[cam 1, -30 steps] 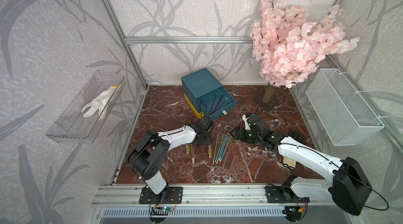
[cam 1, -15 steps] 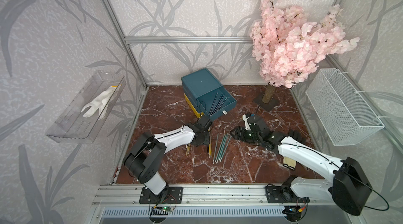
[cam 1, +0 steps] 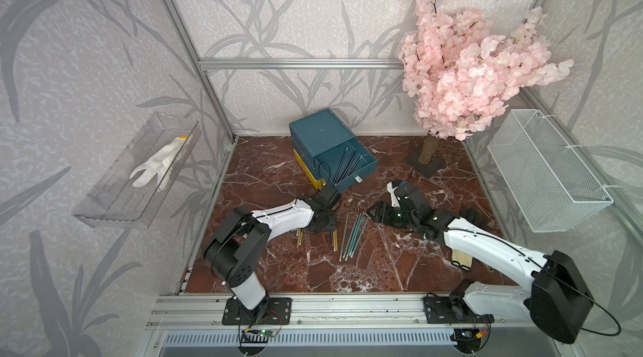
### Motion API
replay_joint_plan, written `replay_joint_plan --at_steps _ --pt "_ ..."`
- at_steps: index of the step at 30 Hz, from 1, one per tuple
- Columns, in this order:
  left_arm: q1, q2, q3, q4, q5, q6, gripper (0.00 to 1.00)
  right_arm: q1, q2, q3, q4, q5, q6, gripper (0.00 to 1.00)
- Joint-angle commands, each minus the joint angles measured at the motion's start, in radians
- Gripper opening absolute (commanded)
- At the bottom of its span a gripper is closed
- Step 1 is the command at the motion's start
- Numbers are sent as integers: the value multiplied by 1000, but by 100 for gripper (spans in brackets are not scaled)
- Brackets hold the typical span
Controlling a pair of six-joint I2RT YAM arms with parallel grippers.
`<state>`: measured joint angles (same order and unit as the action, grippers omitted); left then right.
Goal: Please place the pencils in the drawer according to their color
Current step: Pick up the pencil from the center of the board.
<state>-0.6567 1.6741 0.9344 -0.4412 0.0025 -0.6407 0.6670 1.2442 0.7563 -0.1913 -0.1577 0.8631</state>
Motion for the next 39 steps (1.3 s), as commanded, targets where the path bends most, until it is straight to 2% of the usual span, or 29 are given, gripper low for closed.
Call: replay_joint_plan --at_steps 1,6,14,17,26,29,32,39 --pt "-6 30 30 -3 3 0 45 2 -14 1 2 11 -13 63" --pt "-8 56 40 -46 -16 -5 42 1 -22 0 0 13 -13 63" --pt "-8 129 106 -251 -112 -15 21 -2 -28 -1 1 12 -11 63" --pt "-8 148 111 -285 -127 -10 20 -1 -28 0 1 11 -9 63" --pt "-8 147 45 -241 -96 -18 19 -3 -32 9 -8 16 -10 63" --pt "-7 143 16 -218 -79 -26 12 -4 -31 16 -11 15 -11 63" --pt "-6 134 -11 -194 -57 -27 1 -3 -28 24 -17 17 -13 63" --pt "-5 68 -63 -141 -32 -31 0 -4 -16 43 -18 15 -12 63"
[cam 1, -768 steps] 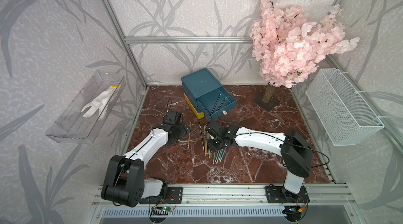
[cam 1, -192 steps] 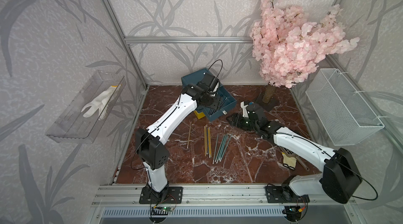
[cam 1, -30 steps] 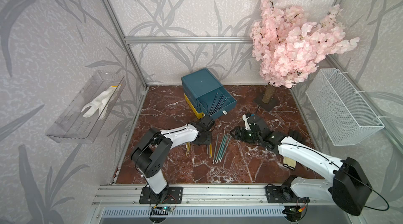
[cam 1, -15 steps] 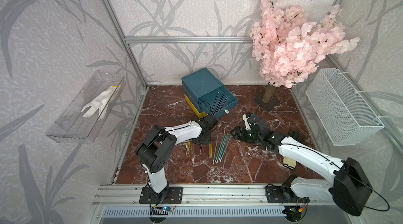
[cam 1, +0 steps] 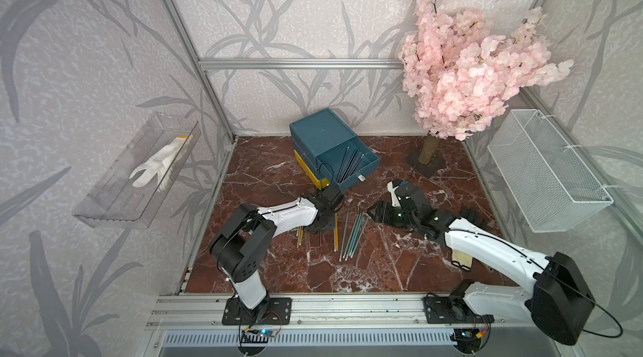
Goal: Please place the pencils in the drawer according to their color
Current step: Pick up the pencil from the center of the board, then place the pencil in the drawer.
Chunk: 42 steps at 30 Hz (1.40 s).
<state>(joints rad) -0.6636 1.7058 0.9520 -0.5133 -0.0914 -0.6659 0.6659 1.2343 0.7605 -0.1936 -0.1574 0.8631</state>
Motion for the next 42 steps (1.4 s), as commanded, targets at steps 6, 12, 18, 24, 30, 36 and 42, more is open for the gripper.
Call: replay_joint_plan --at_steps 6,12,18,24,30,36,42 --pt "16 -130 -144 -36 20 -29 0 -2 6 45 -11 13 -8 63" --pt "38 -321 -197 -33 -44 -85 0 -4 19 50 3 9 -1 63" --pt "45 -497 -169 -91 -153 -117 0 -5 30 60 10 5 0 63" --pt "76 -607 -41 -162 -237 -39 0 -23 36 83 14 -6 -3 63" --pt "129 -535 182 -161 -178 96 0 -55 51 104 37 -31 8 63" --pt "140 -334 452 -105 -109 207 0 -75 66 112 75 -43 37 63" --pt "140 -108 676 -64 -35 265 0 -86 86 117 100 -41 55 63"
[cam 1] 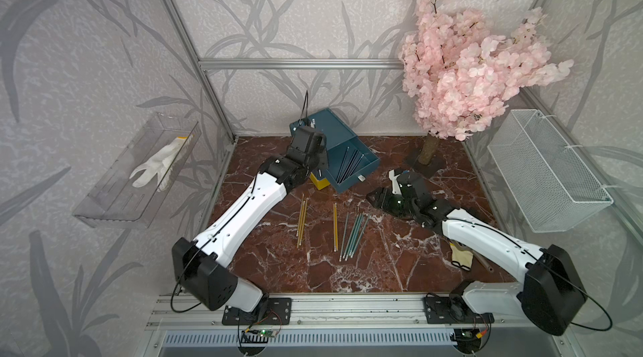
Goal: Please place the pencils in the drawer according to their color
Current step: Place the pencil in the drawer.
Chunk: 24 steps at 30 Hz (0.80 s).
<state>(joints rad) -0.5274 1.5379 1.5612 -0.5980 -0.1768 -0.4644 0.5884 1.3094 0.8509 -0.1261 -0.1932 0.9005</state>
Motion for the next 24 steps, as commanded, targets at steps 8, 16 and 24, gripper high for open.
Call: replay_joint_plan --at_steps 8,16,24 --pt "1 252 246 1 129 90 0 -24 17 21 45 3 26 63" --pt "-36 234 167 -19 184 98 0 -41 43 22 70 -8 33 63" --pt "-47 209 129 -61 211 102 8 -55 69 41 79 -24 32 63"
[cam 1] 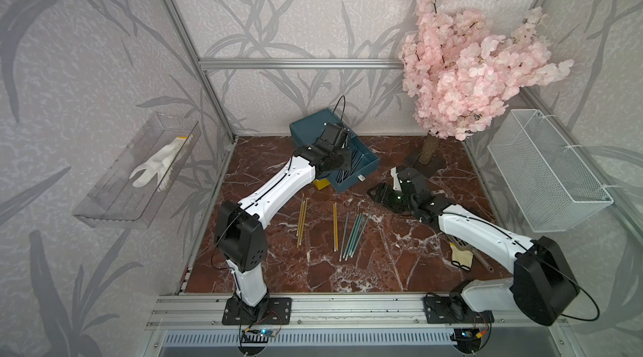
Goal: Please place the pencils in the drawer according to their color
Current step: Place the pencil in the drawer, then close the drawer in the storage box.
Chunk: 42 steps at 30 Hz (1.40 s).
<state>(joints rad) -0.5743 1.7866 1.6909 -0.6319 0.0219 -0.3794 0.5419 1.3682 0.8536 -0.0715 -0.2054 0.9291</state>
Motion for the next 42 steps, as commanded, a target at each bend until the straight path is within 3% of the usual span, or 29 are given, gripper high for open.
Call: replay_joint_plan --at_steps 1,4,7,10,17,23,28,30,42 --pt "-1 -42 4 -30 5 17 25 -9 14 40 25 -14 2 63" --pt "1 -39 46 -46 -9 17 58 -13 16 48 23 -17 2 63" --pt "5 -28 120 -66 -15 17 75 -16 19 56 26 -19 5 63" --pt "14 -13 213 -101 -26 11 84 -17 19 62 31 -20 7 63" --pt "103 66 432 -263 -138 -3 89 -16 21 61 61 -32 30 60" --pt "223 157 539 -384 -188 9 89 -14 58 61 118 -46 75 40" --pt "286 207 524 -386 -187 42 90 -1 136 118 140 -45 99 16" --pt "296 227 515 -384 -180 45 90 4 171 152 144 -46 104 11" --pt "300 241 344 -310 -80 28 90 31 445 494 66 -42 115 8"
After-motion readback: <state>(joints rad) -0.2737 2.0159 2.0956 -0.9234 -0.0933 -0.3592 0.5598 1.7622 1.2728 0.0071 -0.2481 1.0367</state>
